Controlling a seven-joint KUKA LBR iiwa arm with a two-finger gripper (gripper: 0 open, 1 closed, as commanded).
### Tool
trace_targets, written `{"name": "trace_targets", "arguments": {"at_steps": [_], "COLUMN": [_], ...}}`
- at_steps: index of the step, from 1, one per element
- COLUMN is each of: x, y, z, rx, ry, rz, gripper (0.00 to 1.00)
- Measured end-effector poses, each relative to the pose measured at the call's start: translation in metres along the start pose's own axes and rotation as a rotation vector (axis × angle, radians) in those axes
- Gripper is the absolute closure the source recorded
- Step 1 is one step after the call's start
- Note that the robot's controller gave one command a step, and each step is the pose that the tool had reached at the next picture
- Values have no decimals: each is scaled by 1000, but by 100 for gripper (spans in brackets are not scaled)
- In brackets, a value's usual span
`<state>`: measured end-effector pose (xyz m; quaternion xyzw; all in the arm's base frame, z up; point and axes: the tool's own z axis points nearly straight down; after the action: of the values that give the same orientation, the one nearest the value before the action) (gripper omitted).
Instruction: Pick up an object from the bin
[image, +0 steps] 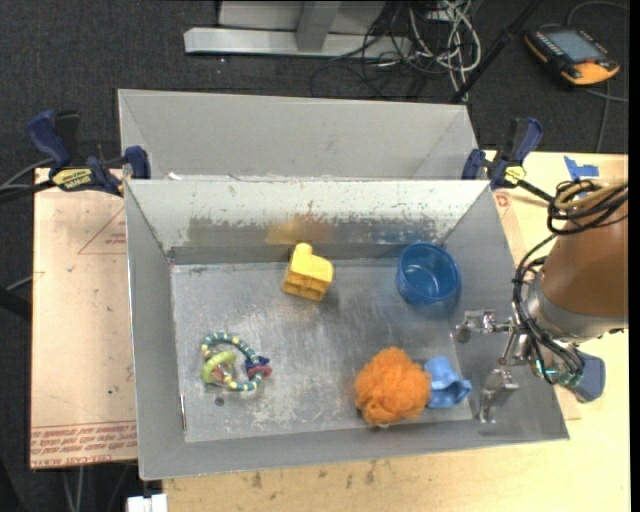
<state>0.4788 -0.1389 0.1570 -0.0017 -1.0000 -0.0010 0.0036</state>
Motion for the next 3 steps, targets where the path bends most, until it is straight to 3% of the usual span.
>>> {"name": "trace_targets", "arguments": {"at_steps": [1,2,3], "x": [-2,-3,-7], "y": [1,18,22], "z": [-4,53,86], "rx": [2,2,1], "ry": [-8,-14,-9], "rz": [-4,30,170], "gripper": [0,0,100]}}
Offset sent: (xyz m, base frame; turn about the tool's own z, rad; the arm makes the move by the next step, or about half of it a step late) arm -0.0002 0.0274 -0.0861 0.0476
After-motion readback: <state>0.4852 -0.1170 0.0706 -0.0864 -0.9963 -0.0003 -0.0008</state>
